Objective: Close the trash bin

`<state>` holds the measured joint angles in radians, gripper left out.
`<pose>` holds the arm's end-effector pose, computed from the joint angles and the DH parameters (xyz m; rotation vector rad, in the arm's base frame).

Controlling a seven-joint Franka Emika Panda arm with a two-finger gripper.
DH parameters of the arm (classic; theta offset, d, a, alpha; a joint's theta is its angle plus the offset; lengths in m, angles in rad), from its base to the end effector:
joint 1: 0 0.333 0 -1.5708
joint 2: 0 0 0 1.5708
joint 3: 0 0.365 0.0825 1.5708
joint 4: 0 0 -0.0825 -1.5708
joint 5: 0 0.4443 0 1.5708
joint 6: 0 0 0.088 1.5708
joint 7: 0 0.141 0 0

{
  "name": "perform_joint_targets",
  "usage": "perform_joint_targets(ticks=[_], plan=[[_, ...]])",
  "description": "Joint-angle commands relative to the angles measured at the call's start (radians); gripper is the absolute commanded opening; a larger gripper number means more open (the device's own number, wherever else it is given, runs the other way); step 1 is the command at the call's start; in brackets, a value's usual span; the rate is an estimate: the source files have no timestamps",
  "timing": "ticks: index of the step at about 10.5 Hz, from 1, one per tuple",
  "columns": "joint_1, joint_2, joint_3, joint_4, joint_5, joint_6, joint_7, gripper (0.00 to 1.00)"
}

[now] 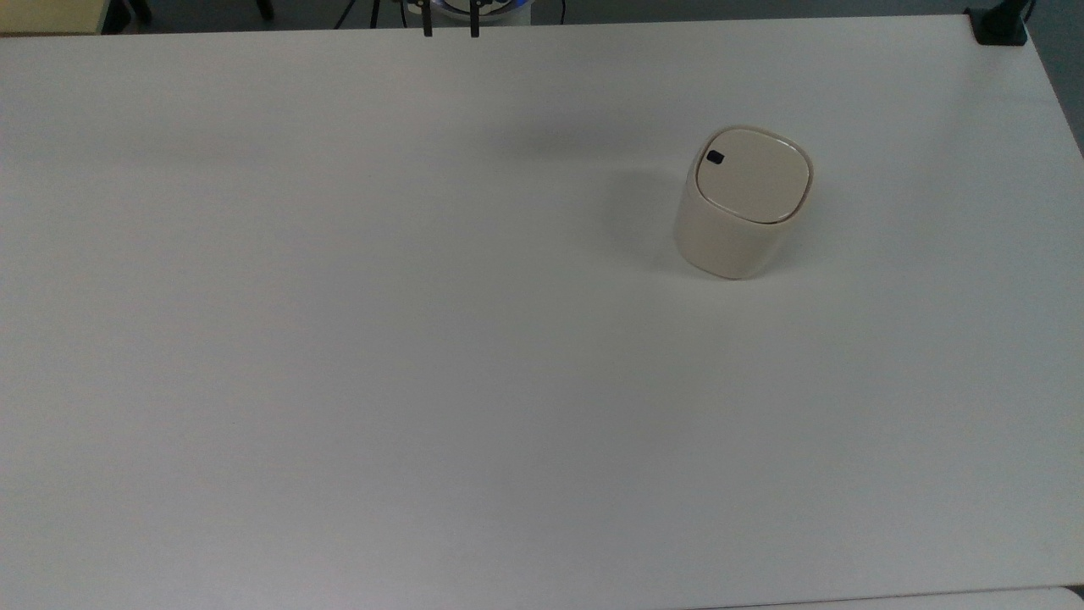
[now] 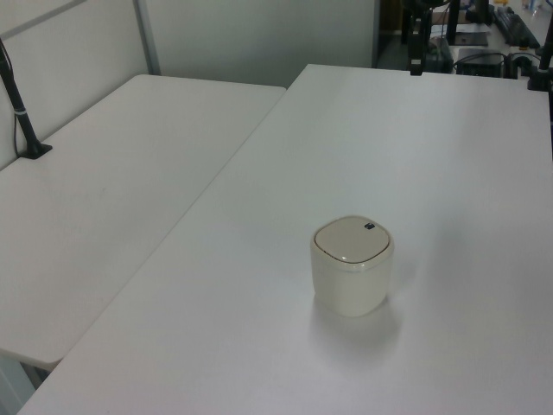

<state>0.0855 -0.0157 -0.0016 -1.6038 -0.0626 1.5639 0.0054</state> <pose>0.6056 0.0420 0.6312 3.0754 0.1213 -0.0329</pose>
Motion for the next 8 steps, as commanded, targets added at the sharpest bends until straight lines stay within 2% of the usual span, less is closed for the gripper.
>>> perform_joint_targets(ticks=[1,8], plan=[[-0.004,-0.020,0.008,-0.035,-0.009,0.008,0.030,1.00],[-0.015,-0.026,0.003,-0.025,-0.019,0.022,0.031,1.00]])
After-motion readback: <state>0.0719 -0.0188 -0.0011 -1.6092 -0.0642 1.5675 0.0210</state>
